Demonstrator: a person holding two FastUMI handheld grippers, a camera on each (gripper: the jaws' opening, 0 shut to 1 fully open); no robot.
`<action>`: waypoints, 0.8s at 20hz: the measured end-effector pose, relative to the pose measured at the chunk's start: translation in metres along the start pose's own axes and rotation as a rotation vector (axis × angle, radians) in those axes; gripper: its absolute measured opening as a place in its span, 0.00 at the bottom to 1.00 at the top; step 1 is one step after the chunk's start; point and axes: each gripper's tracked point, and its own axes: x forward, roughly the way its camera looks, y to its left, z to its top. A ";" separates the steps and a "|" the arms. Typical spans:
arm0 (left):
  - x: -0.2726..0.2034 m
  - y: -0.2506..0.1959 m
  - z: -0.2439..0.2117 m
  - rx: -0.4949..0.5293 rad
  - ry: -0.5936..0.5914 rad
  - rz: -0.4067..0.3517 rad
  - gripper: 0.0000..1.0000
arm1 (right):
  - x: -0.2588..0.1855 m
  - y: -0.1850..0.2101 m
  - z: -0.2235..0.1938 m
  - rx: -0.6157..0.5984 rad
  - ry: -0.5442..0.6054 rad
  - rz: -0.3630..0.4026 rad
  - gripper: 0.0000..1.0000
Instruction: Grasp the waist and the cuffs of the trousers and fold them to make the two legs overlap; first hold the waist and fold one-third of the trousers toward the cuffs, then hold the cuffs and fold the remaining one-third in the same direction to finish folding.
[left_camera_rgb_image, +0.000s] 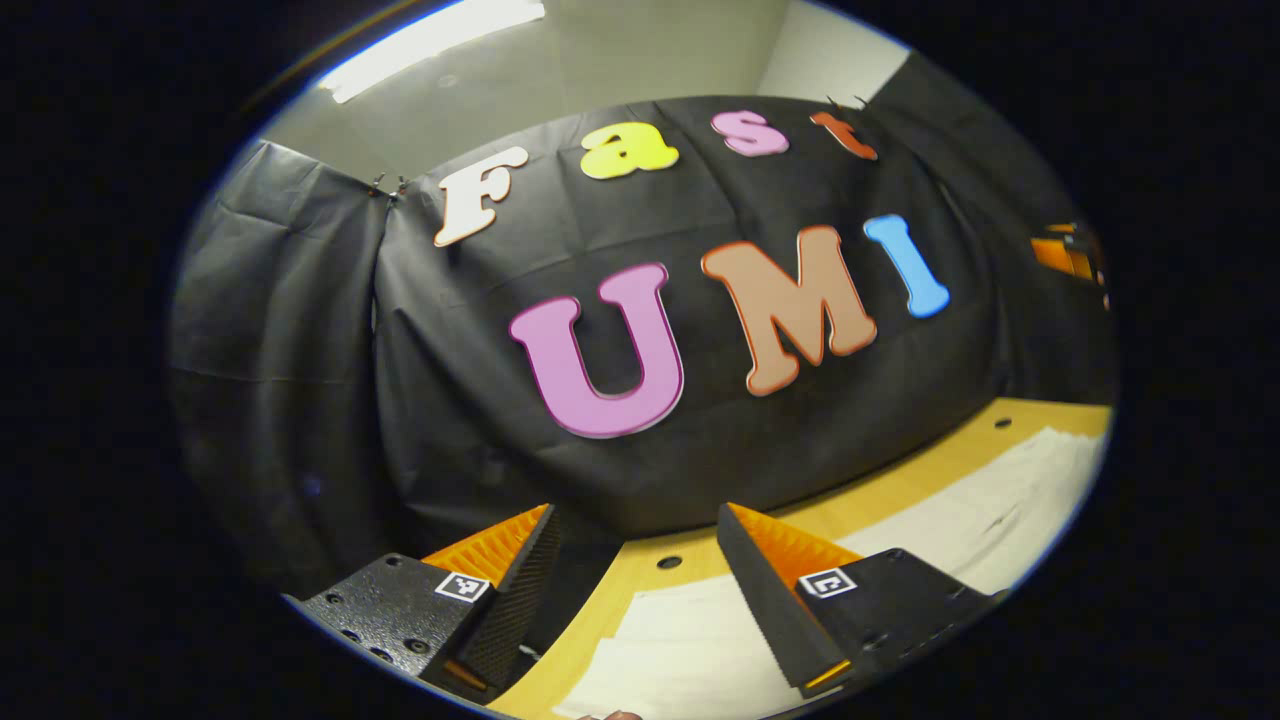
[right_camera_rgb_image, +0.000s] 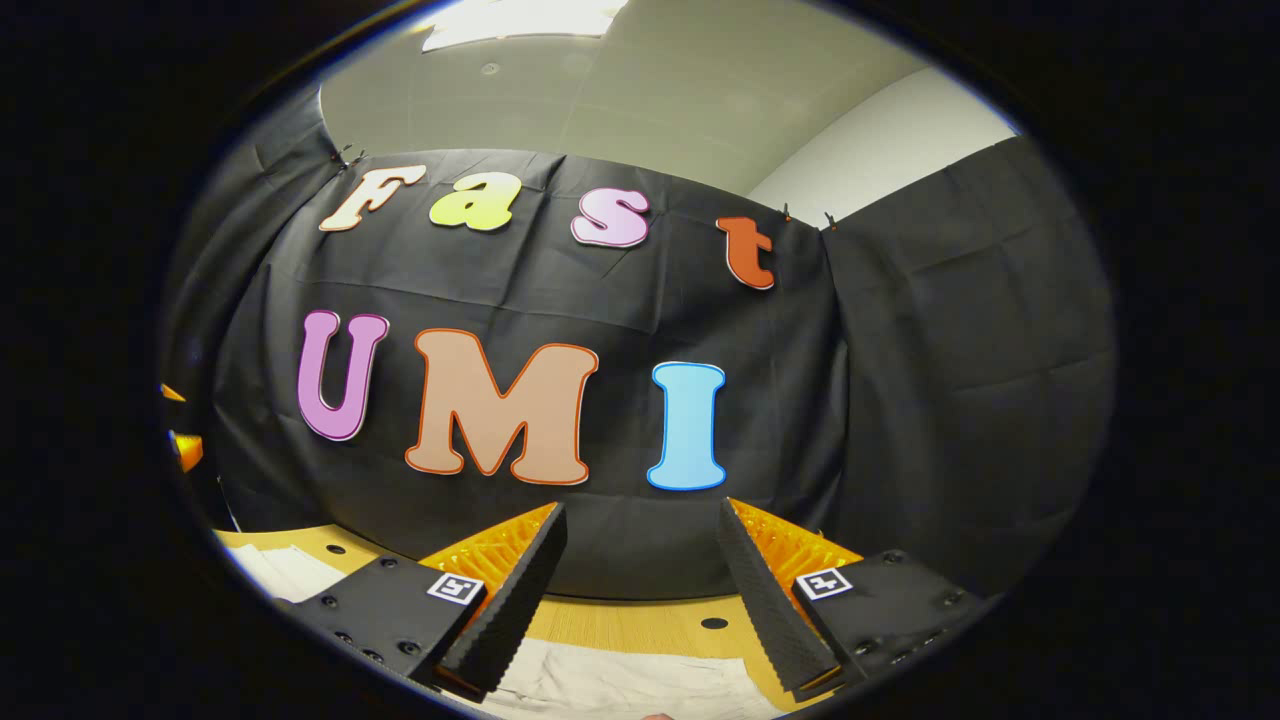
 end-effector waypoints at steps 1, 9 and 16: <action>-0.004 0.002 -0.015 0.047 0.028 -0.011 0.96 | -0.002 0.000 -0.001 -0.002 -0.004 0.000 0.98; -0.039 -0.015 -0.144 0.299 0.271 -0.191 0.96 | -0.008 0.004 -0.020 0.021 0.044 -0.013 0.97; -0.076 -0.046 -0.228 0.602 0.359 -0.450 0.96 | -0.029 -0.008 -0.035 0.002 0.086 -0.048 0.97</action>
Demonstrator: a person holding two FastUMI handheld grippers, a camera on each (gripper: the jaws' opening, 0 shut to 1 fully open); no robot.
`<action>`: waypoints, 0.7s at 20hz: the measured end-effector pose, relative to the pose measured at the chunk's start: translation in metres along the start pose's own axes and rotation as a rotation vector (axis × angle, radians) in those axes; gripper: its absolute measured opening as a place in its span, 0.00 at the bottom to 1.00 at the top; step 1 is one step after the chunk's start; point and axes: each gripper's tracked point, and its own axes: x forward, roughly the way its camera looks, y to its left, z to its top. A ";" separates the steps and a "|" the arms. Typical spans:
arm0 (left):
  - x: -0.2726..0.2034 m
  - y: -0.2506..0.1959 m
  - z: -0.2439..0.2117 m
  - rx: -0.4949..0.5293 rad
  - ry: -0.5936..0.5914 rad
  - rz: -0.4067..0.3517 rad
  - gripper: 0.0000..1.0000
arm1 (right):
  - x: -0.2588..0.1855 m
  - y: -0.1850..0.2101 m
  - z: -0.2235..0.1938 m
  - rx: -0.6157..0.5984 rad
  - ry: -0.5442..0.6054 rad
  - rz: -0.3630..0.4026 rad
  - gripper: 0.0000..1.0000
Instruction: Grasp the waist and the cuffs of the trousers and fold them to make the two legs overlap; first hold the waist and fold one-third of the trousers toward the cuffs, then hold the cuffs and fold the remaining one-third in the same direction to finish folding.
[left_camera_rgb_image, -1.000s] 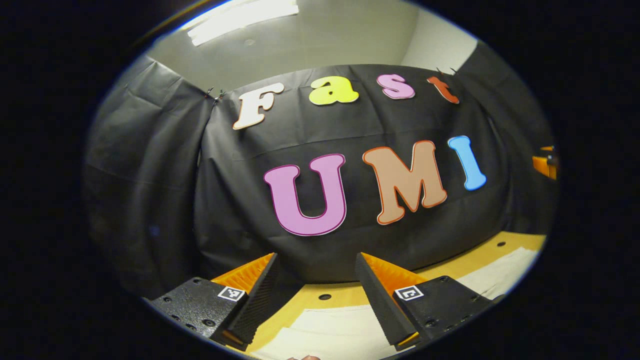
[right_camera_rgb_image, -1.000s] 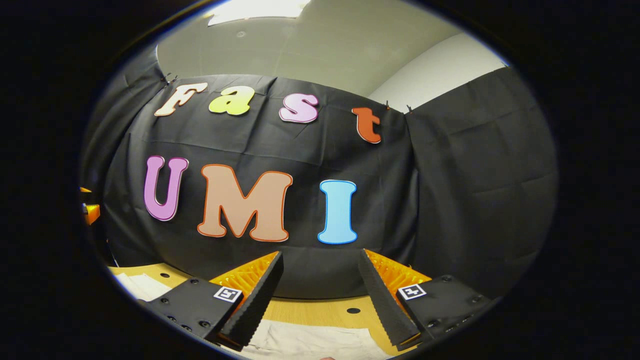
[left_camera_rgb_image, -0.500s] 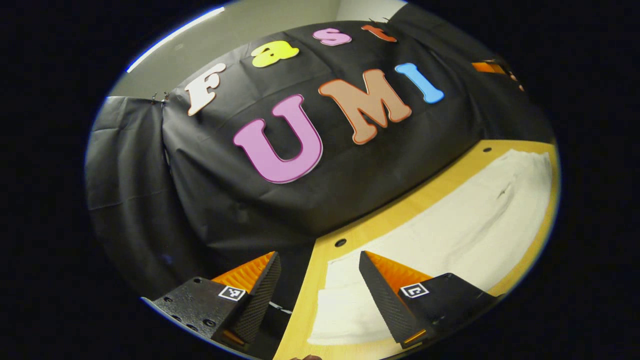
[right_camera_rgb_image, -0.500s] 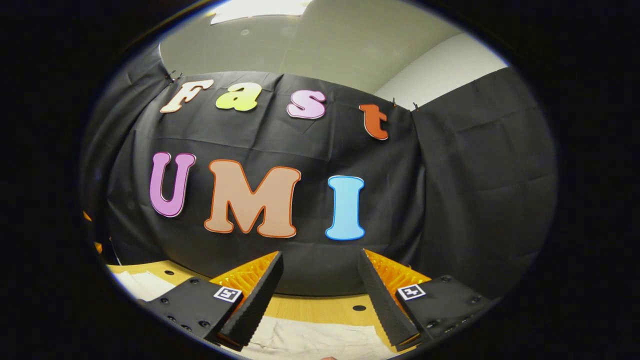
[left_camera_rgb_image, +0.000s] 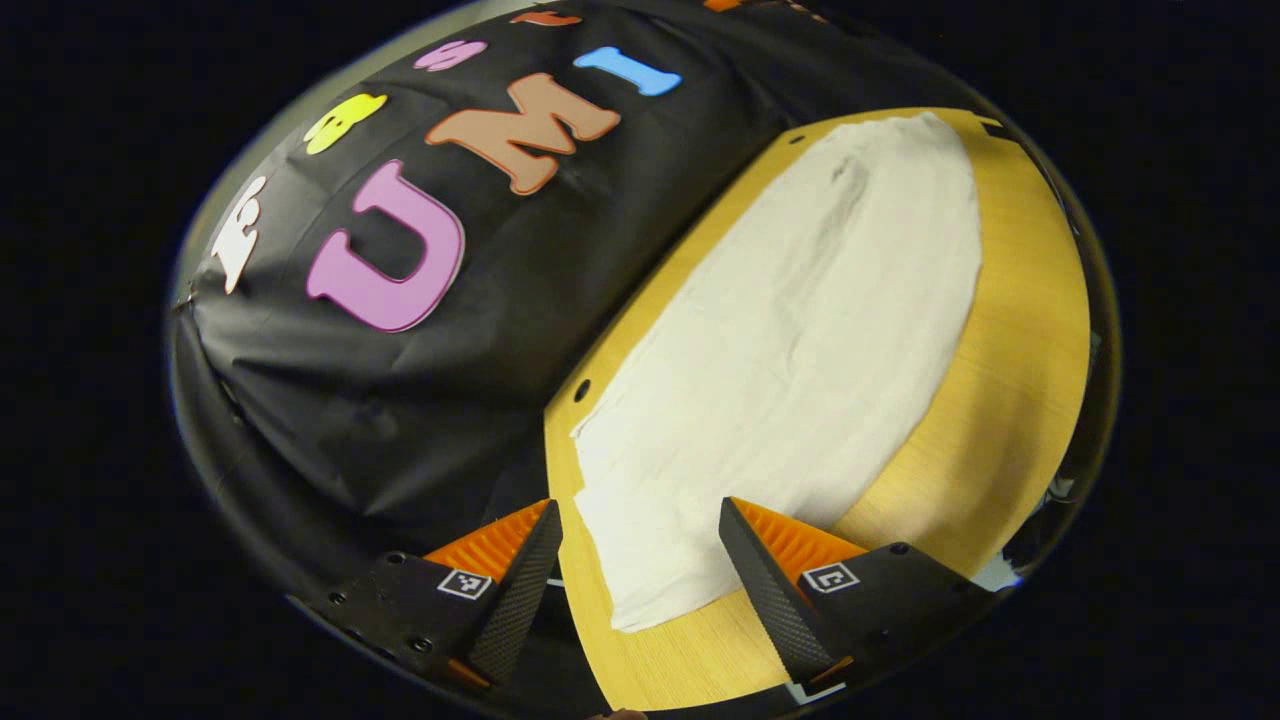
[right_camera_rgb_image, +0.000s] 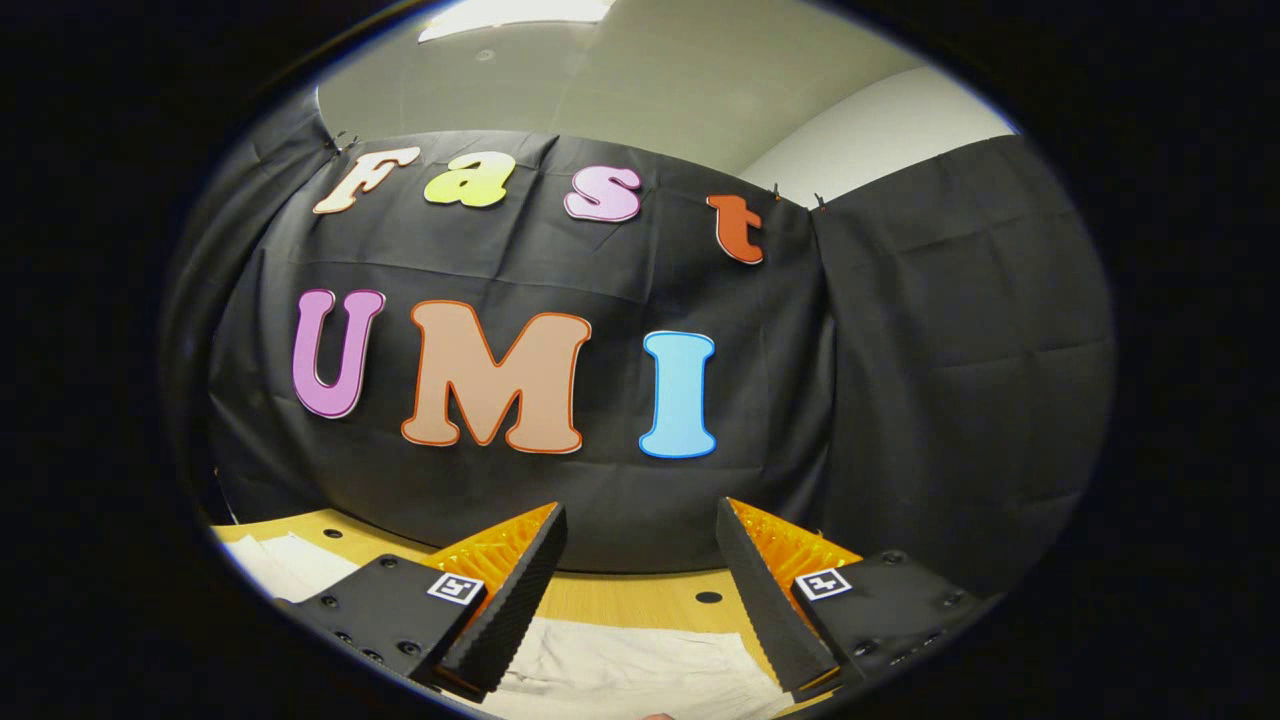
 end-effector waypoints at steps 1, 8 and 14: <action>0.003 -0.005 -0.012 0.052 0.026 -0.025 0.96 | -0.004 -0.003 -0.001 -0.003 0.004 -0.009 0.97; 0.017 -0.049 -0.045 0.401 0.085 -0.223 0.97 | -0.021 -0.034 -0.012 -0.037 0.034 -0.076 0.97; 0.045 -0.057 -0.027 0.498 0.065 -0.266 0.97 | -0.030 -0.061 -0.007 -0.051 0.023 -0.126 0.98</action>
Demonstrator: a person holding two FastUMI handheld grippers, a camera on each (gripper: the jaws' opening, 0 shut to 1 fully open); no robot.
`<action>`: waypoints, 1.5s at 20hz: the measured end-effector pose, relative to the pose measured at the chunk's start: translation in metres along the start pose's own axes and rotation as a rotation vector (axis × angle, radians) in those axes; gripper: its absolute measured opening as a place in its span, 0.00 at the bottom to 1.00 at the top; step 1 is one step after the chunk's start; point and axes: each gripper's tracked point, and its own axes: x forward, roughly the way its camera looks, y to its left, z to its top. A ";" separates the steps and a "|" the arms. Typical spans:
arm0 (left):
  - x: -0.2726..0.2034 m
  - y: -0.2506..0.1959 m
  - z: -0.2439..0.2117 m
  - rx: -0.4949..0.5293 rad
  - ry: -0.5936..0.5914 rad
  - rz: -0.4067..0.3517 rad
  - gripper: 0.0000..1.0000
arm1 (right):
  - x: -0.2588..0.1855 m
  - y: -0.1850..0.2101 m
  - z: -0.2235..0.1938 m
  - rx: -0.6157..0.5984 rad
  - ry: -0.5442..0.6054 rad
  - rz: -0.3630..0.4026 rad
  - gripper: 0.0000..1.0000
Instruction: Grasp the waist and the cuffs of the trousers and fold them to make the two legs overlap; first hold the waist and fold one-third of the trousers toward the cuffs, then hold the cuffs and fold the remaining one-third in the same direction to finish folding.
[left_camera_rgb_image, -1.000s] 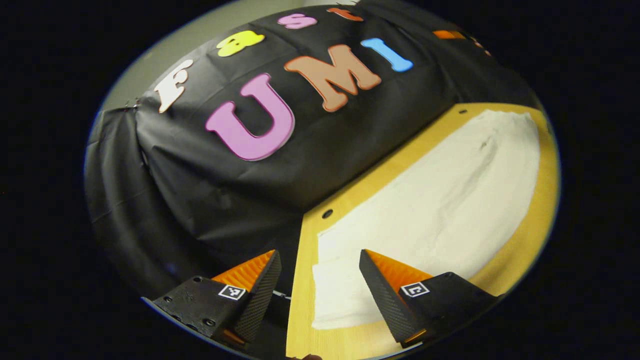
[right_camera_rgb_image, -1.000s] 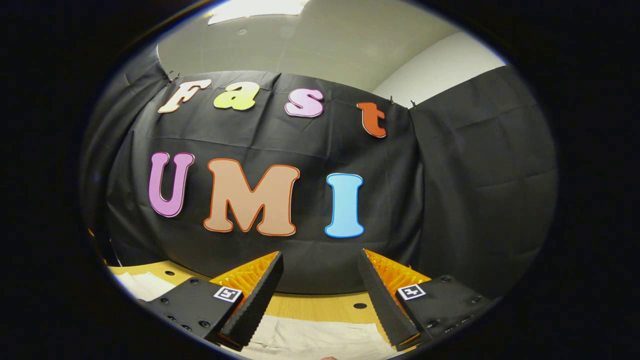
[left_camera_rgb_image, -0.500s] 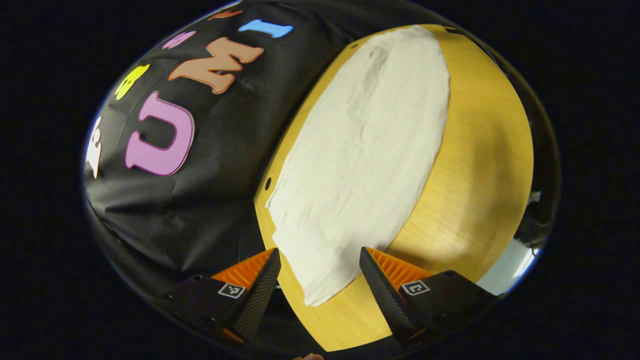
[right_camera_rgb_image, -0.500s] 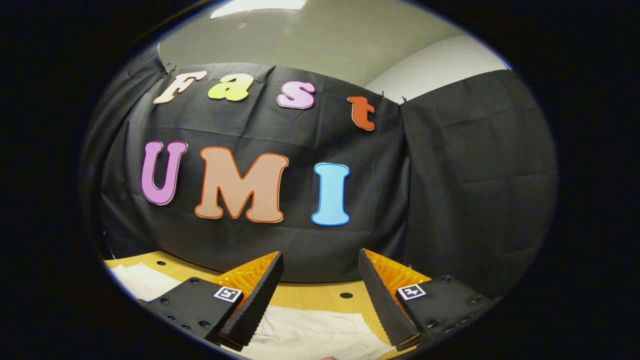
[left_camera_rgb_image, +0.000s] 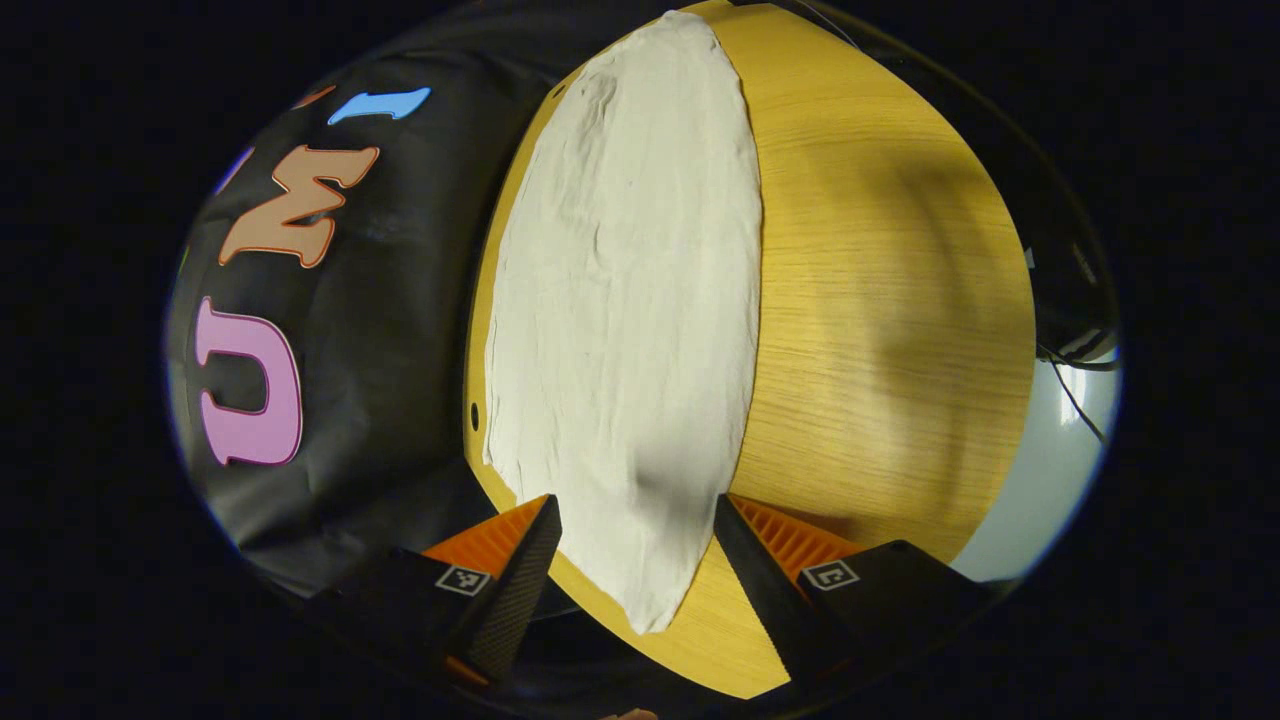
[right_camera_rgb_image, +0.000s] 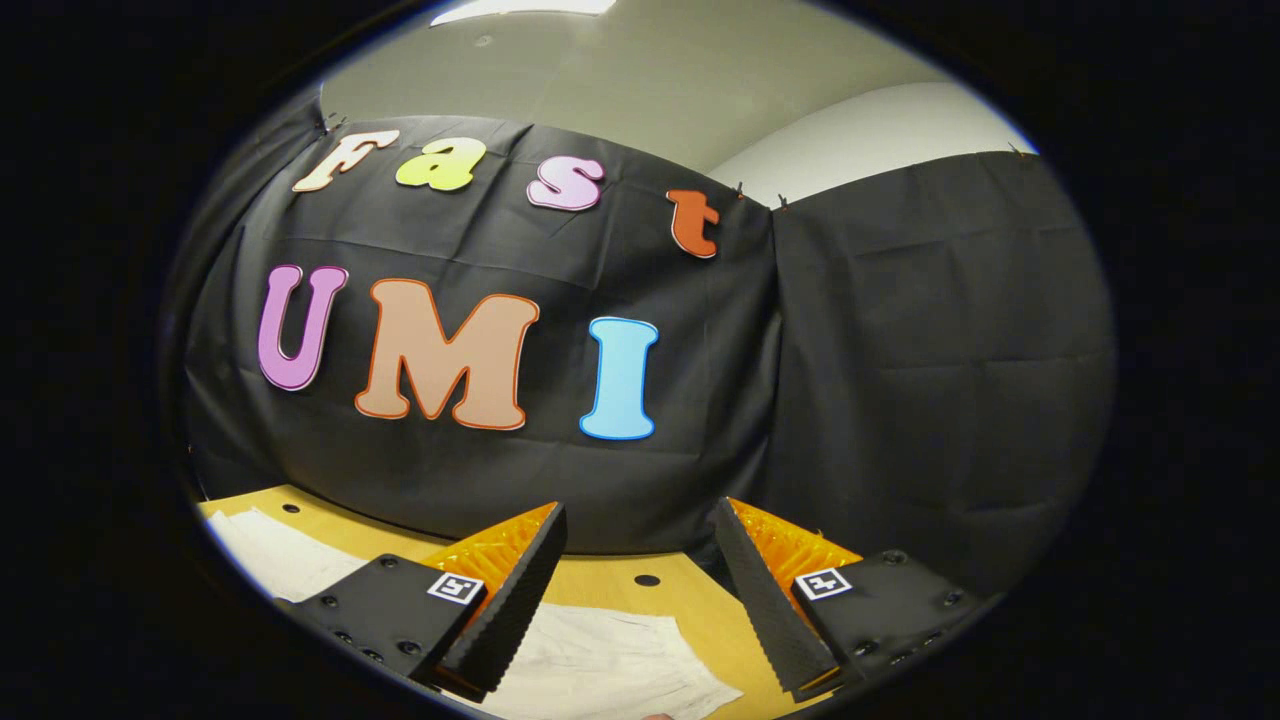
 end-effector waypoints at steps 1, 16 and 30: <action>0.006 0.004 0.001 0.015 0.001 -0.008 0.97 | 0.000 -0.002 -0.002 0.007 0.004 -0.004 0.96; 0.029 -0.012 -0.002 0.014 0.080 -0.109 0.02 | -0.003 0.019 -0.083 -0.099 0.216 0.154 0.97; 0.031 -0.013 -0.003 0.059 0.087 0.017 0.00 | -0.068 -0.049 -0.236 -1.019 0.425 0.579 0.98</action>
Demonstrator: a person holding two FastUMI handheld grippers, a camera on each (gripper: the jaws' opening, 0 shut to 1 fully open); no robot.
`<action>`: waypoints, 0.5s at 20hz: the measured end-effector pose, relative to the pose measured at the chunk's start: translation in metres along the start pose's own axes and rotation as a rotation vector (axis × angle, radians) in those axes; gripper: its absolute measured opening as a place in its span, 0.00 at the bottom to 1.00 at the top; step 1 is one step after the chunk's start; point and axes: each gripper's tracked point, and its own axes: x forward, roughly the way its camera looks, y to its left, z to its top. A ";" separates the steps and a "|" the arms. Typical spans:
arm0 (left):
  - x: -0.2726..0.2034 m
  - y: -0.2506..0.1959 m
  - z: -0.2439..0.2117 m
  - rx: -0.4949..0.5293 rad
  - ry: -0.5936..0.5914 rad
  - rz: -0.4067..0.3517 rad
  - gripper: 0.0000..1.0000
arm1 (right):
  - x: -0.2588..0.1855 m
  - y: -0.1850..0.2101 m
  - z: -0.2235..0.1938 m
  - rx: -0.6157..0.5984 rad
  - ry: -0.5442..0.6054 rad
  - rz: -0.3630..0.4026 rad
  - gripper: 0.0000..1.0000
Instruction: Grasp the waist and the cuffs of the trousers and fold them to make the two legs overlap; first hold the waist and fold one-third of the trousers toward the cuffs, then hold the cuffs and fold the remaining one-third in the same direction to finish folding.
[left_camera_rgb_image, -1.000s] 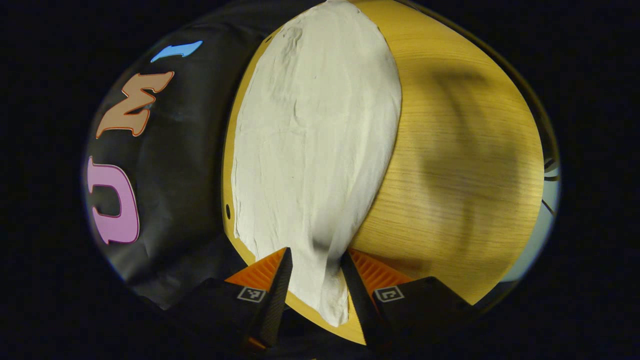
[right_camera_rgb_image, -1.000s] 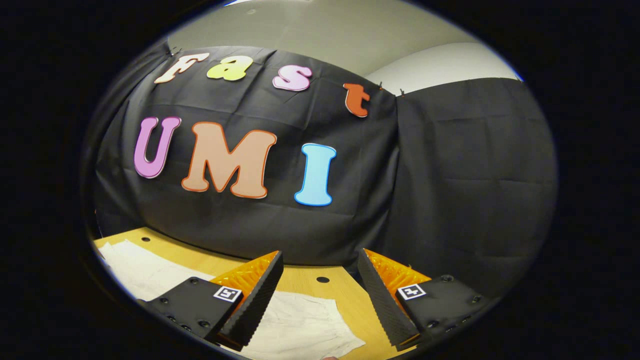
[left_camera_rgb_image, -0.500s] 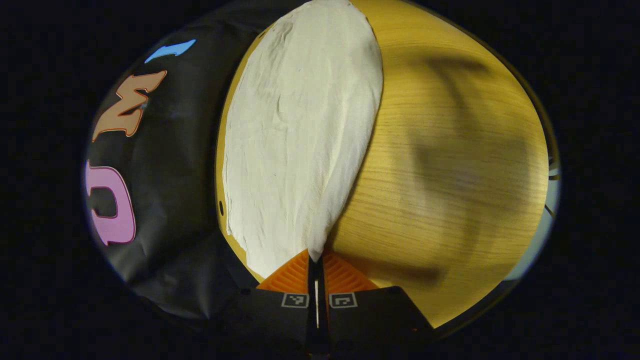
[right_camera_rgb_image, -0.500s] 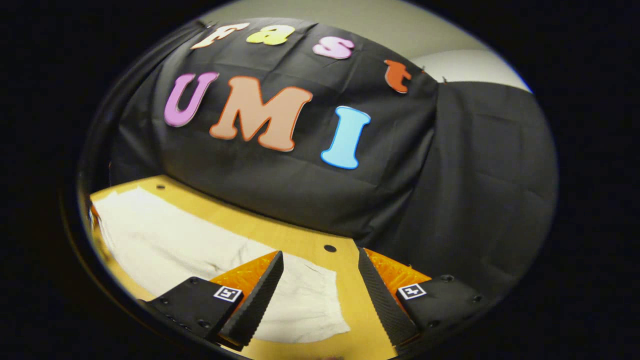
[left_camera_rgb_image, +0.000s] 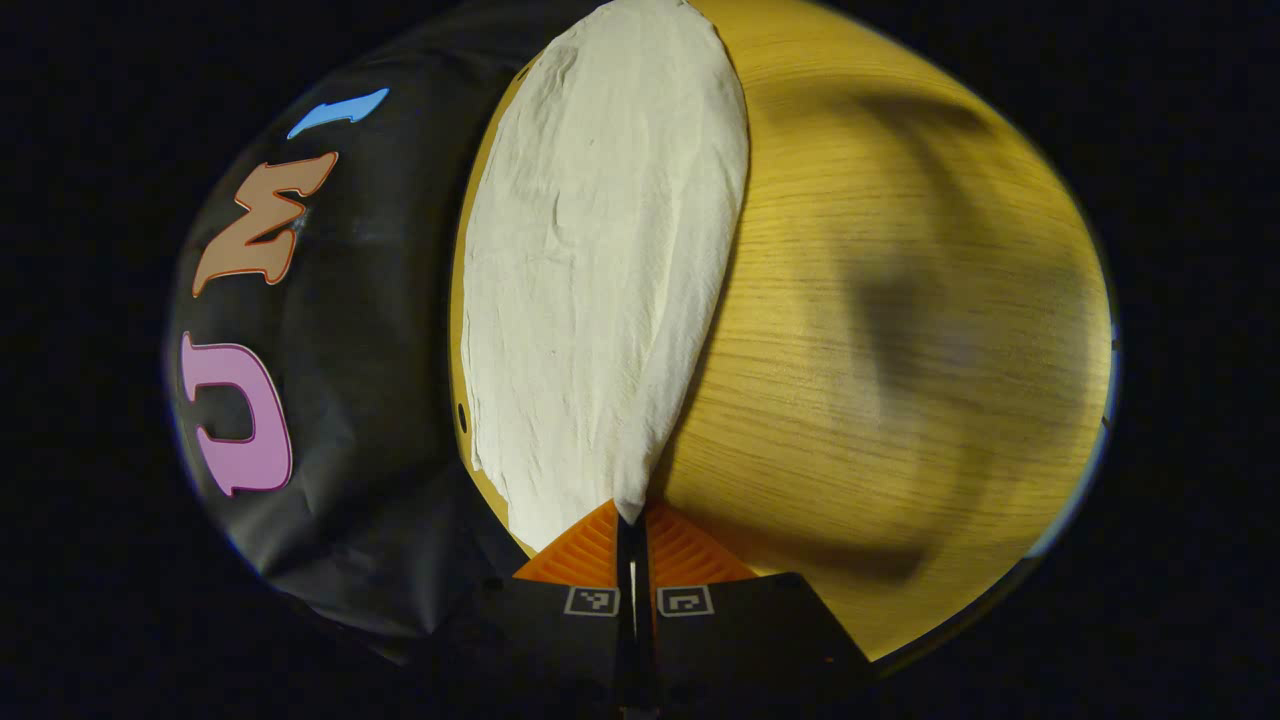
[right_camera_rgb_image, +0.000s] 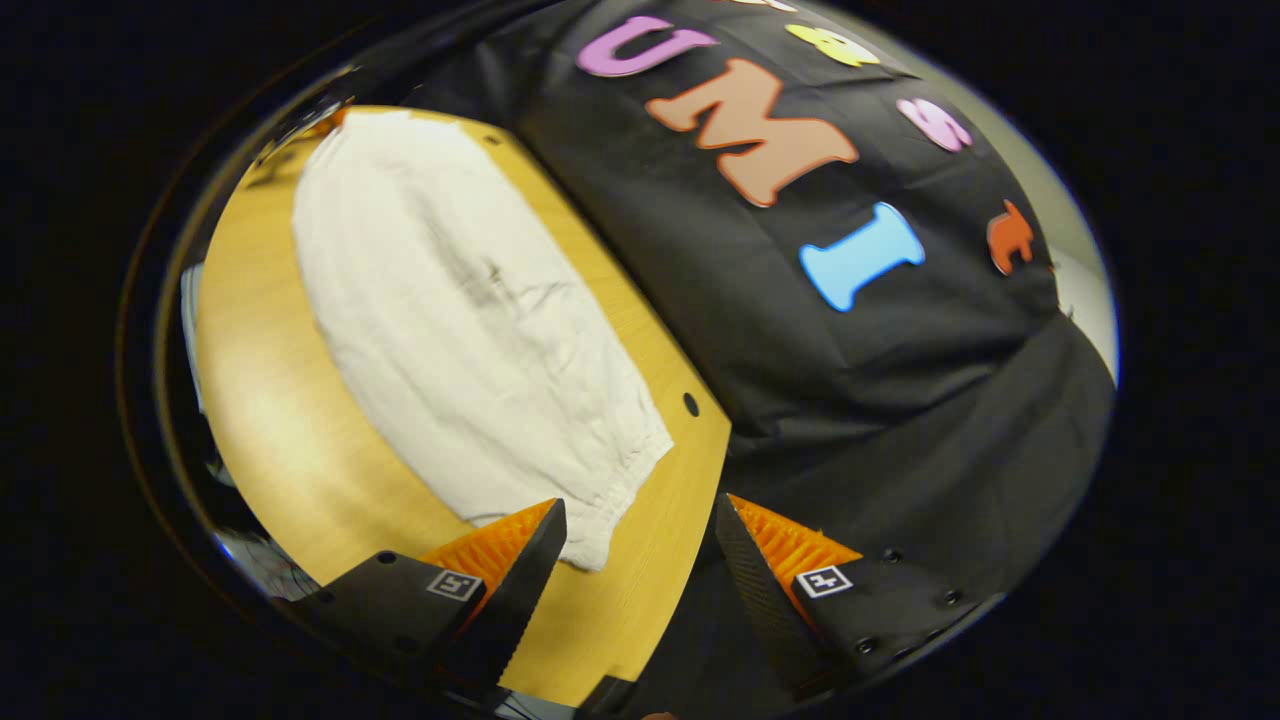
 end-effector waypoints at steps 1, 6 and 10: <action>0.001 0.000 0.000 -0.006 0.005 0.002 0.00 | 0.002 0.011 -0.004 -0.058 0.000 0.027 0.98; 0.001 0.000 0.000 0.003 0.012 0.002 0.00 | 0.018 0.078 -0.020 -0.239 0.009 0.240 1.00; 0.001 0.000 -0.001 0.022 0.025 -0.003 0.00 | 0.030 0.093 -0.025 -0.282 0.024 0.292 0.98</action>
